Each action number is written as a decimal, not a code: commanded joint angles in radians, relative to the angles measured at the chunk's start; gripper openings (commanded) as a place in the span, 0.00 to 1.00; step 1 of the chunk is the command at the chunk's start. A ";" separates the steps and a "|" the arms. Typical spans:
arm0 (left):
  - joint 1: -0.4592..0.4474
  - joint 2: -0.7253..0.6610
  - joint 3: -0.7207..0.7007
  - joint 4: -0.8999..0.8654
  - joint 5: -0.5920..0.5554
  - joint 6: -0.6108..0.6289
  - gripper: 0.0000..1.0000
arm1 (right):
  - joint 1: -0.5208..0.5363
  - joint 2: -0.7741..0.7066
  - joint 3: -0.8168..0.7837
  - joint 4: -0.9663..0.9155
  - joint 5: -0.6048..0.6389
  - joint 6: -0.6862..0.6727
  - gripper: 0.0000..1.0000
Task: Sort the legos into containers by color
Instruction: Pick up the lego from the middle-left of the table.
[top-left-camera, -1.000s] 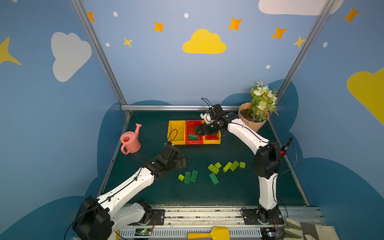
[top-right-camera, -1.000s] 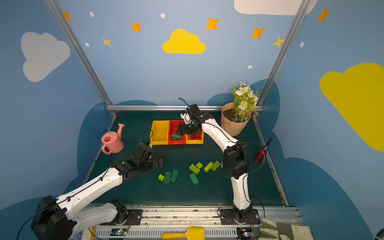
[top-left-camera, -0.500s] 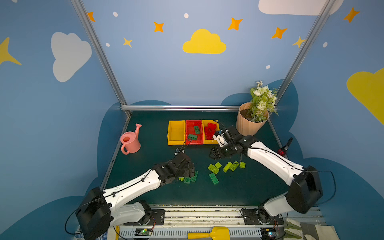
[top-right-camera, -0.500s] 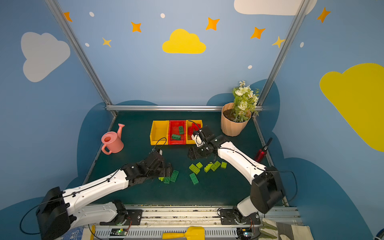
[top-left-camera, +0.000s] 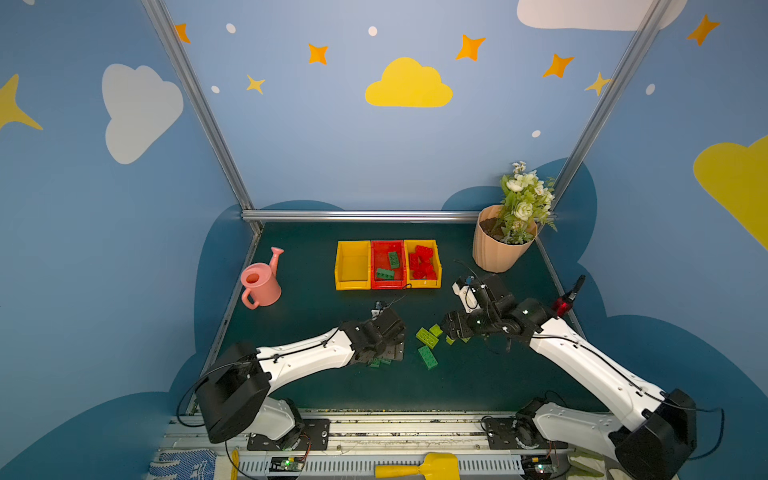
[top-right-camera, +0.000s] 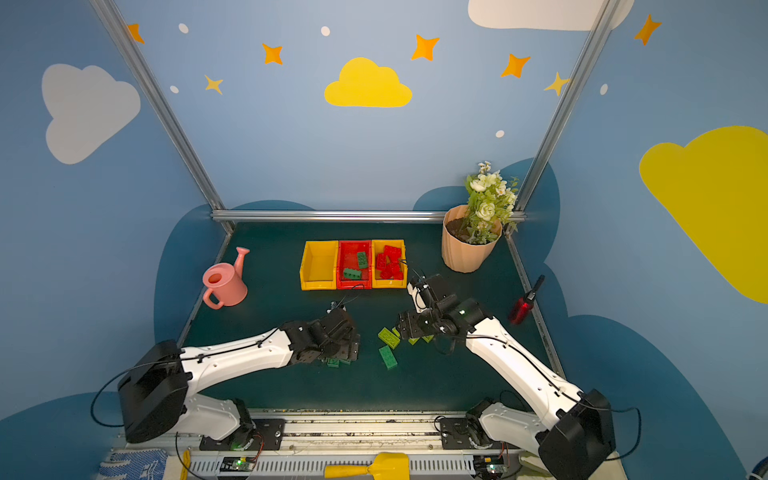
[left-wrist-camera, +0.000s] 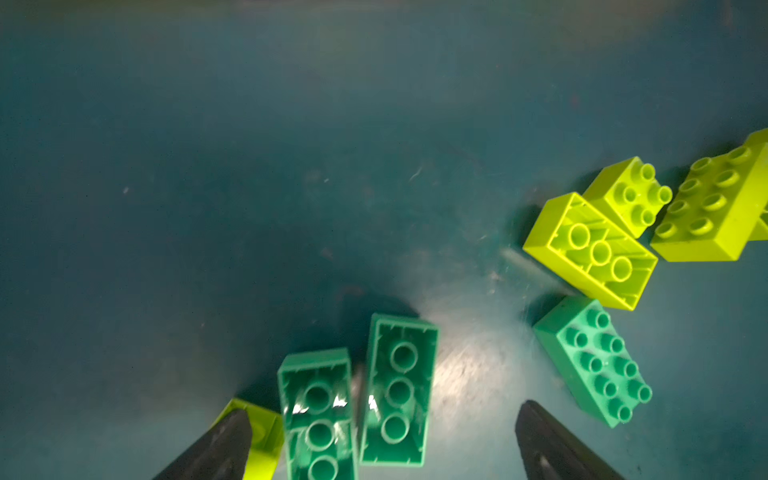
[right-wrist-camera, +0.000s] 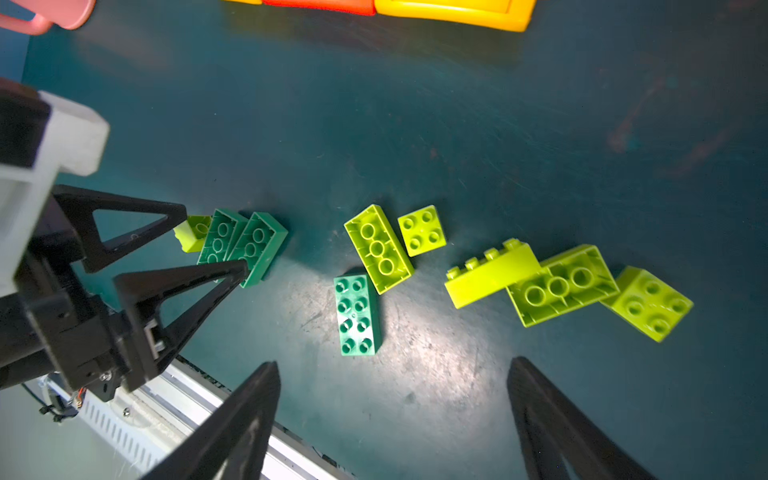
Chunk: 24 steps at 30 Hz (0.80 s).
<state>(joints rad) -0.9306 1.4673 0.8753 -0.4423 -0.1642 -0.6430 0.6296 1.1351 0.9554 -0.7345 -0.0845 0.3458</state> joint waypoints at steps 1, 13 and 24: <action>-0.002 0.045 0.063 -0.037 -0.026 0.066 0.98 | -0.008 -0.041 -0.015 -0.030 0.038 0.022 0.86; -0.002 0.199 0.139 -0.003 0.054 0.122 0.87 | -0.028 -0.088 -0.037 -0.044 0.049 0.034 0.85; -0.002 0.264 0.158 -0.005 0.083 0.111 0.67 | -0.035 -0.107 -0.035 -0.060 0.052 0.036 0.86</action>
<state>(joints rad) -0.9306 1.7279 1.0298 -0.4374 -0.0937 -0.5278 0.5983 1.0519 0.9253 -0.7727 -0.0444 0.3710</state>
